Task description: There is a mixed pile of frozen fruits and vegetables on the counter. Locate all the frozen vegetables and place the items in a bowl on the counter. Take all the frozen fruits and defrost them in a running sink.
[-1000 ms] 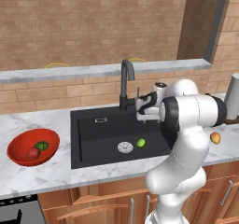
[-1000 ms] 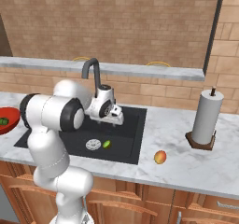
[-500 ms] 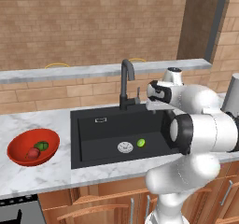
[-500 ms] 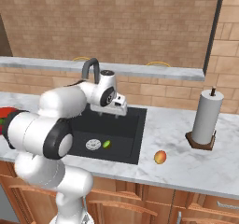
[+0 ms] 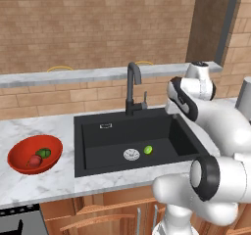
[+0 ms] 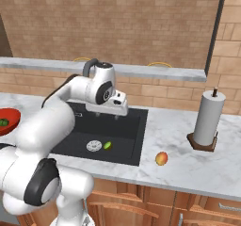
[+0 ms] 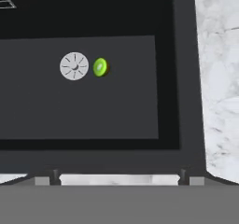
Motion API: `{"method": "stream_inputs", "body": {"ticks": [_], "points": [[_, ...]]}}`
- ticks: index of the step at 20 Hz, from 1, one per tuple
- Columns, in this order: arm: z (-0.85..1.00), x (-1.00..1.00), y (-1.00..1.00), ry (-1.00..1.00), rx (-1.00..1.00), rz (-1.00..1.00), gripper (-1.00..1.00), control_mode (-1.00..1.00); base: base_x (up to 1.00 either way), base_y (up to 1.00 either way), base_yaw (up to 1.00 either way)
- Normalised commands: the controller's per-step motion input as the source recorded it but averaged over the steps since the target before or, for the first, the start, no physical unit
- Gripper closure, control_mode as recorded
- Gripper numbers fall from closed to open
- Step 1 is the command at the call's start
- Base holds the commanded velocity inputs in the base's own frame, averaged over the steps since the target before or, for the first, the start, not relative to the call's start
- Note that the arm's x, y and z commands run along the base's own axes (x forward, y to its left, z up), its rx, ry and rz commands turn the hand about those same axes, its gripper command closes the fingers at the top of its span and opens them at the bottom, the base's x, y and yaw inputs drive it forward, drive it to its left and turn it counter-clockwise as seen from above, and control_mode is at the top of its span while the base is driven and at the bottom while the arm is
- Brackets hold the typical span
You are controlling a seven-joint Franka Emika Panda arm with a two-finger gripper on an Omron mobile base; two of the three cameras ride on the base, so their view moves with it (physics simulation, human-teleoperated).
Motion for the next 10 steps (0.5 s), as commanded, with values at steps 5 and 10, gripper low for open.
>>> {"method": "stream_inputs", "body": {"ticks": [5, 10], "points": [[0.18, -0.62, -0.22, 0.18, -0.11, 0.00, -1.00, -1.00, 0.00, 0.00, 0.00], [0.02, -0.79, -0.41, 0.09, -0.07, -0.01, -1.00, -1.00, 0.00, 0.00, 0.00]]}}
